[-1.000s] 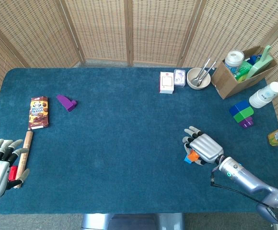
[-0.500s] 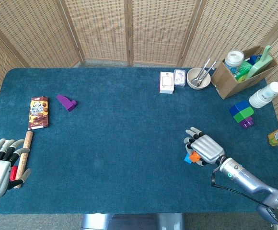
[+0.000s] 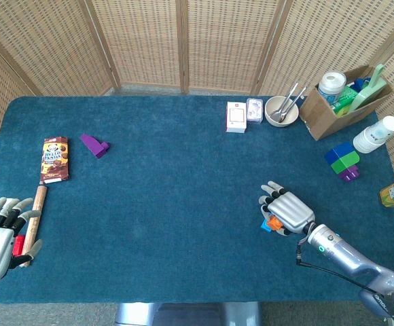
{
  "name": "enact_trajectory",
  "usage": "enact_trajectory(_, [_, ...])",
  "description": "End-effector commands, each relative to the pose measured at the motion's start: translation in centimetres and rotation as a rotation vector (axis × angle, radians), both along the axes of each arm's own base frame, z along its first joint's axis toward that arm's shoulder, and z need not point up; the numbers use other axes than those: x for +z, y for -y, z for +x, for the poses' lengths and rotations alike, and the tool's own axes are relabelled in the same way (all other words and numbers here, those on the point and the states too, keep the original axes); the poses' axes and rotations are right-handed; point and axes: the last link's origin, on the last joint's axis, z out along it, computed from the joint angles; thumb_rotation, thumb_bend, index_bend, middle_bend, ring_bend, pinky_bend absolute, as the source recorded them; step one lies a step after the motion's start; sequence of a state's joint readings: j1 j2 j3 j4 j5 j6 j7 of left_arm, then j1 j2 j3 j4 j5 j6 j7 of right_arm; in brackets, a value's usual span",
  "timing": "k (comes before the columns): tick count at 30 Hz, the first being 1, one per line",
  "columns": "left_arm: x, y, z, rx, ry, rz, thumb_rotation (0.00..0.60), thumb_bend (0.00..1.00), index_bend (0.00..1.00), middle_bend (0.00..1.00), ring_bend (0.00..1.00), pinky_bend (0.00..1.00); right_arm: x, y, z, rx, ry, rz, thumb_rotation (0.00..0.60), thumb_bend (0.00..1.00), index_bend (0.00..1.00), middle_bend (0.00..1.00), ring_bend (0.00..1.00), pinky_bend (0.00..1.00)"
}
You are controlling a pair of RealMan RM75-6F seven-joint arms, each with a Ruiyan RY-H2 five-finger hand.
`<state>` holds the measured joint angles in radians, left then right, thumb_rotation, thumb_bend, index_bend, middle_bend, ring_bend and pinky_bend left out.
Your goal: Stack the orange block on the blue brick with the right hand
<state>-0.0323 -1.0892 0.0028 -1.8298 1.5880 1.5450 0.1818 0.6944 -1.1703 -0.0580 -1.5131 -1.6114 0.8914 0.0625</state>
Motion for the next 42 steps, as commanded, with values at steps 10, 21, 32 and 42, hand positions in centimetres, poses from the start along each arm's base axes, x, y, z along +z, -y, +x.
enact_trajectory(10, [-0.1, 0.0, -0.2, 0.002, 0.003, -0.003, 0.6, 0.33, 0.29, 0.18, 0.14, 0.07, 0.0, -0.2, 0.7, 0.002, -0.015, -0.007, 0.6, 0.18, 0.63, 0.28, 0.05, 0.08])
enact_trajectory(21, [-0.3, 0.0, -0.6, 0.01, 0.007, -0.008, 0.6, 0.33, 0.29, 0.18, 0.14, 0.07, -0.4, 0.1, 1.3, 0.009, -0.035, -0.009, 0.6, 0.18, 0.63, 0.28, 0.05, 0.08])
enact_trajectory(32, [-0.3, 0.0, -0.9, 0.014, 0.01, -0.011, 0.6, 0.33, 0.29, 0.18, 0.14, 0.07, -0.7, 0.0, 0.9, 0.0, -0.073, -0.009, 0.6, 0.18, 0.63, 0.28, 0.05, 0.08])
enact_trajectory(42, [-0.4, 0.0, -0.9, 0.012, 0.012, -0.011, 0.6, 0.33, 0.29, 0.18, 0.14, 0.07, -0.5, 0.2, 1.0, -0.018, -0.083, -0.016, 0.6, 0.18, 0.62, 0.28, 0.04, 0.08])
